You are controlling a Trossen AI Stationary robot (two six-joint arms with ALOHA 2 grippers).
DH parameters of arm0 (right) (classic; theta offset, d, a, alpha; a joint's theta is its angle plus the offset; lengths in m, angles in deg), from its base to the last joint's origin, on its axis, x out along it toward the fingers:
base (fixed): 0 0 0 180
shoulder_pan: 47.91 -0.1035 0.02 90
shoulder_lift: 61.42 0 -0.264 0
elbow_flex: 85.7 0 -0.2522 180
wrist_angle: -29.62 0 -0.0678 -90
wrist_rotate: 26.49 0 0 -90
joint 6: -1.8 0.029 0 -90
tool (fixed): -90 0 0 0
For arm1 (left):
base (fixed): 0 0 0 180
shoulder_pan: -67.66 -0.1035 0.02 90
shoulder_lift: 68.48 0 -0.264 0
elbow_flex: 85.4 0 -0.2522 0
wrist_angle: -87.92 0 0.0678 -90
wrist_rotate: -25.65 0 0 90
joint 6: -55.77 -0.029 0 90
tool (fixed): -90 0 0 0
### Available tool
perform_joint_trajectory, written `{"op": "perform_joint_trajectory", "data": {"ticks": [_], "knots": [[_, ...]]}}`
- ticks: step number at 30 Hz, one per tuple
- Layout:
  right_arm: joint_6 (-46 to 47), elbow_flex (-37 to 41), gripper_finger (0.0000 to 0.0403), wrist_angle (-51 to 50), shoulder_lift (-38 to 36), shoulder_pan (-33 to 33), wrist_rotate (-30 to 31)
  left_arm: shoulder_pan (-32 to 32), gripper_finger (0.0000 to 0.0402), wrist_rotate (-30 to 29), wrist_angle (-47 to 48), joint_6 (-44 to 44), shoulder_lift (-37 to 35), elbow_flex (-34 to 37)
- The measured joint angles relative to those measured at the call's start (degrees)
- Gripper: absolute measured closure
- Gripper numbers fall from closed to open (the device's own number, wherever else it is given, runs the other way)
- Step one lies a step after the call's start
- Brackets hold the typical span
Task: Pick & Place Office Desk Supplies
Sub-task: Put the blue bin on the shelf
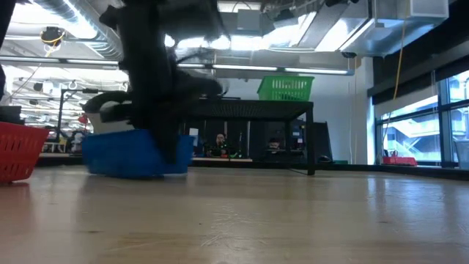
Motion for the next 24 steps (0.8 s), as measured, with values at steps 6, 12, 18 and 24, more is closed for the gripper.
{"op": "perform_joint_trajectory", "data": {"ticks": [6,12,18,24], "knots": [[1.5,0.0,0.0243,-0.3,0.0,0.0,0.0,5.6,0.0397,-0.4,-15.4,-15.7,0.0,0.0],[3.1,0.0,0.0243,-0.3,0.0,-0.4,-0.4,8.6,0.0398,-1.4,-23.0,-33.1,0.2,0.0],[7.0,0.0,0.0244,-0.9,0.0,-2.8,-0.4,8.5,0.0398,-2.0,-23.3,-42.0,0.3,-0.5],[9.0,0.0,0.0256,-1.4,0.0,-5.6,-0.4,8.6,0.0398,-4.1,-15.5,-52.5,0.4,-7.6]]}}
